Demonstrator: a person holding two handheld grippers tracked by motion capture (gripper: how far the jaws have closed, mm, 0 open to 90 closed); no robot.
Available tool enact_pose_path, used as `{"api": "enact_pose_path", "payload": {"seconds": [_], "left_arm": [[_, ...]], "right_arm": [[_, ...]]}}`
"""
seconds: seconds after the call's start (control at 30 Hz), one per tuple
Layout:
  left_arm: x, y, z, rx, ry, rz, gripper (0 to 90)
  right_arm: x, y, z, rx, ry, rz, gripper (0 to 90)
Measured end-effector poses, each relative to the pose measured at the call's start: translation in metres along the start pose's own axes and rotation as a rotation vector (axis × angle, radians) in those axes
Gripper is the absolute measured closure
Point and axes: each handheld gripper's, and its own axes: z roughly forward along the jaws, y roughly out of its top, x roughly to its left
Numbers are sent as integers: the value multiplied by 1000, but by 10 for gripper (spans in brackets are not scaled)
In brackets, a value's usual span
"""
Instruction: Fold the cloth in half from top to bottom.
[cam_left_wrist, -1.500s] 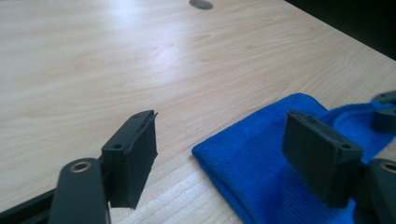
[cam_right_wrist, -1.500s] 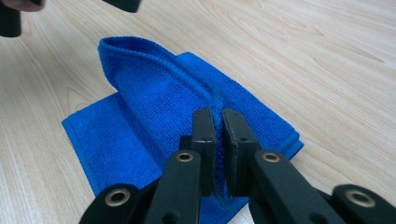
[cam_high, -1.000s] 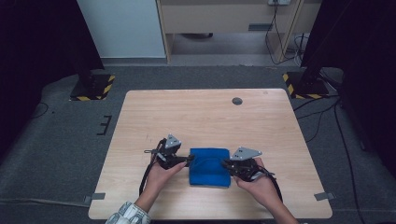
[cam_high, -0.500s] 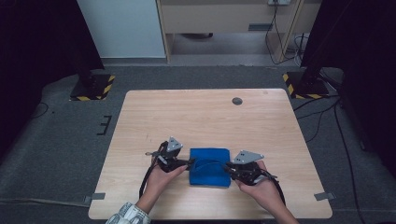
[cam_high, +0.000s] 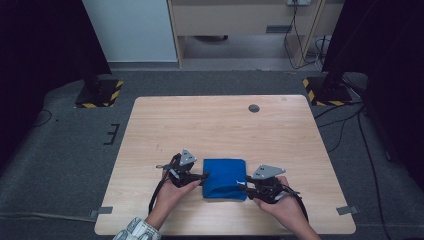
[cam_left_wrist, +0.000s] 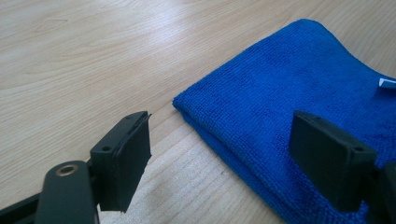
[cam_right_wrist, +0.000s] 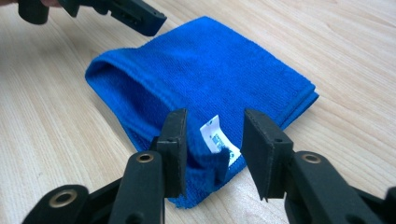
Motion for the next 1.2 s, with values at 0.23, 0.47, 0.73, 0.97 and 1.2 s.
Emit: {"api": "enact_pose_path", "payload": {"seconds": [0.23,0.47,0.73,0.97,1.2], "left_arm": [[0,0,-1,-5,5,0,191],[1,1,-2,-10,12,-2,166],[4,1,0,-3,17,-18,87],[4,0,1,10,7,-11,66],[2,-1,3,25,2,13,61]], "right_arm": [[-3,1,-1,1,-19,16,502],[-10,1,4,-5,-57,48,359],[-19,3,11,25,-66,99,244],[-23,5,16,26,-84,128,151],[-25,7,20,13,-88,134,82]]}}
